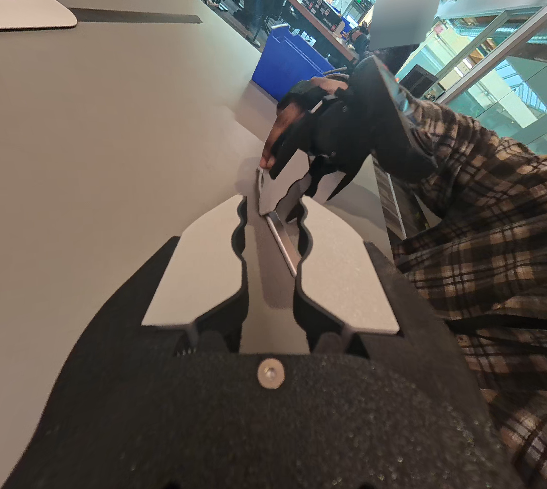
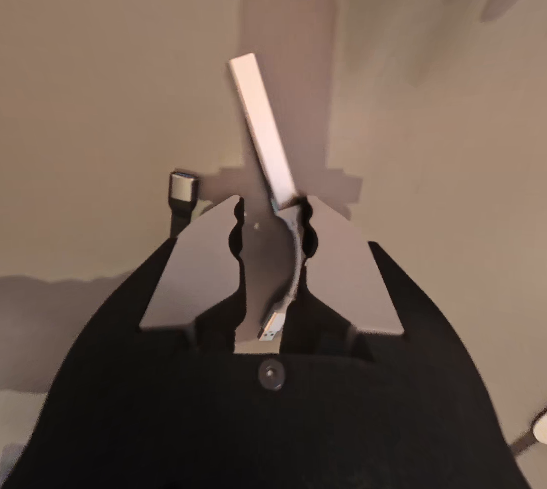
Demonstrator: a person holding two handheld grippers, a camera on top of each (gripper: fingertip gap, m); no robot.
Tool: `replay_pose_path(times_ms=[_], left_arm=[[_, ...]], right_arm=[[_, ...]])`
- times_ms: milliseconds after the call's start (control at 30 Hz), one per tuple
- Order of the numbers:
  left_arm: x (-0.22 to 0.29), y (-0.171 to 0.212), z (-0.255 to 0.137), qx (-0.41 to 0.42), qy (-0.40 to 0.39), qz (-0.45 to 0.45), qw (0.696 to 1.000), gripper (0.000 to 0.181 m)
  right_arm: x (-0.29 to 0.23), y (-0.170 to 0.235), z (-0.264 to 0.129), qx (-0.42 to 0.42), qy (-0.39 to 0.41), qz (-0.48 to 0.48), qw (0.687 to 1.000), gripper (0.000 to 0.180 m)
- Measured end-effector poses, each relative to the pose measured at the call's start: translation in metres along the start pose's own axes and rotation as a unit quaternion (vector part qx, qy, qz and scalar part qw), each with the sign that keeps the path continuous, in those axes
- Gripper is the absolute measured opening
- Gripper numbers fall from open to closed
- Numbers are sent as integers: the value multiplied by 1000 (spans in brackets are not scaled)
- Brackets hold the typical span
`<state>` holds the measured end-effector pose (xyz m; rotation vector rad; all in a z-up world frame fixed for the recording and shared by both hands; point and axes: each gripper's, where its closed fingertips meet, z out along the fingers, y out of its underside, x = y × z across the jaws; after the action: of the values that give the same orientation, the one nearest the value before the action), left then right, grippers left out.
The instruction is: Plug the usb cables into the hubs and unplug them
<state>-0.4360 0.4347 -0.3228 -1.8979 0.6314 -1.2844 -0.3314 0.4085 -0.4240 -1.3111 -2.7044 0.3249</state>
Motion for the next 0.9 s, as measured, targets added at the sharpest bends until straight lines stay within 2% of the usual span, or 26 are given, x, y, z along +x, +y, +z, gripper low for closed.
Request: replay_pose_path(times_ms=[67, 100, 367, 500, 667, 800, 900], left_arm=[[0, -2, -2, 8, 4, -8, 1000, 31], [0, -4, -3, 13, 7, -11, 1000, 31], [-3, -1, -1, 20, 27, -73, 997, 34], [9, 11, 11, -12, 71, -113, 991, 38], [38, 17, 25, -33, 166, -162, 972, 41], [44, 25, 34, -52, 186, -191, 962, 41], [44, 25, 36, -47, 195, -207, 958, 33]], right_arm=[[2, -1, 1, 8, -10, 6, 1000, 28], [2, -3, 1, 17, -13, 11, 1000, 18], [10, -2, -9, 62, 7, 1, 998, 17], [20, -6, -38, 62, 45, -49, 996, 17], [32, -15, -70, 34, 85, -133, 987, 17], [40, -27, -85, 9, 115, -195, 974, 17], [41, -38, -91, 6, 119, -234, 965, 17]])
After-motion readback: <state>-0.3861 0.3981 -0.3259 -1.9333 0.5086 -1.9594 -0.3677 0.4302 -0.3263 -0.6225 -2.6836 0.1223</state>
